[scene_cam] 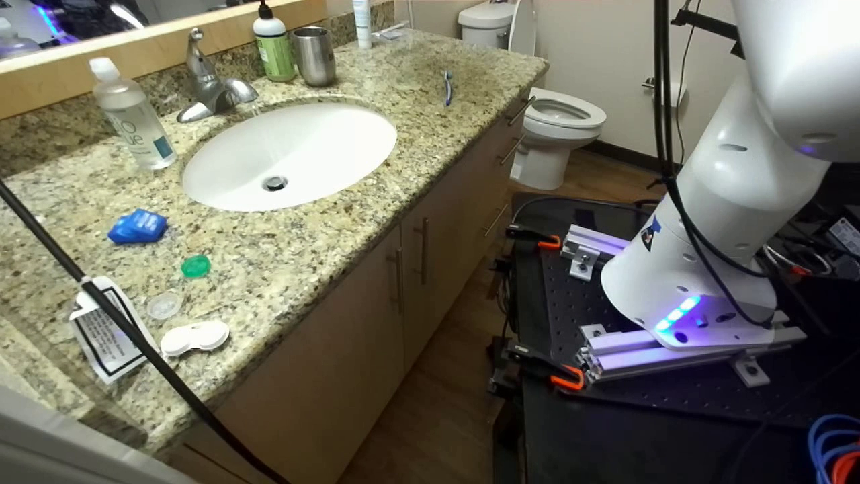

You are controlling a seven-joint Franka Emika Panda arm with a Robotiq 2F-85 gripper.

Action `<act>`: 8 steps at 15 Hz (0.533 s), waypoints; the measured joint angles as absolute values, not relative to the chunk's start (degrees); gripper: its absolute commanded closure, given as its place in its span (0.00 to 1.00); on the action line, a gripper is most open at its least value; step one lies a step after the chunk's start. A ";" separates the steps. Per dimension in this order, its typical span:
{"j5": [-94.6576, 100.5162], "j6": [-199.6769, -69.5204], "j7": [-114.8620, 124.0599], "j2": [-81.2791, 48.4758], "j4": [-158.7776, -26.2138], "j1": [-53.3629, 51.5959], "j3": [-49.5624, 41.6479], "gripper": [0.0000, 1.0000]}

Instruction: Open the faucet, take the toothbrush and put it on the table, pick it and put it back in the cup, then close the faucet

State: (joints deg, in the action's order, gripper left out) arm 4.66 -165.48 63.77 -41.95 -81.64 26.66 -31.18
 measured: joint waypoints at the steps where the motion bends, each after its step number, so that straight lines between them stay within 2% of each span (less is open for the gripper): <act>1: 4.66 -167.81 60.37 -39.77 -84.44 26.99 -29.54 0.96; 2: 4.64 -169.82 56.90 -37.44 -87.25 27.73 -27.23 0.96; 3: 4.35 -171.10 53.38 -34.72 -90.03 29.07 -24.05 0.86; 7: 1.15 -170.94 51.38 -34.33 -90.96 27.68 -25.16 0.86; 8: 1.10 -170.97 51.38 -34.72 -90.86 27.66 -25.34 0.96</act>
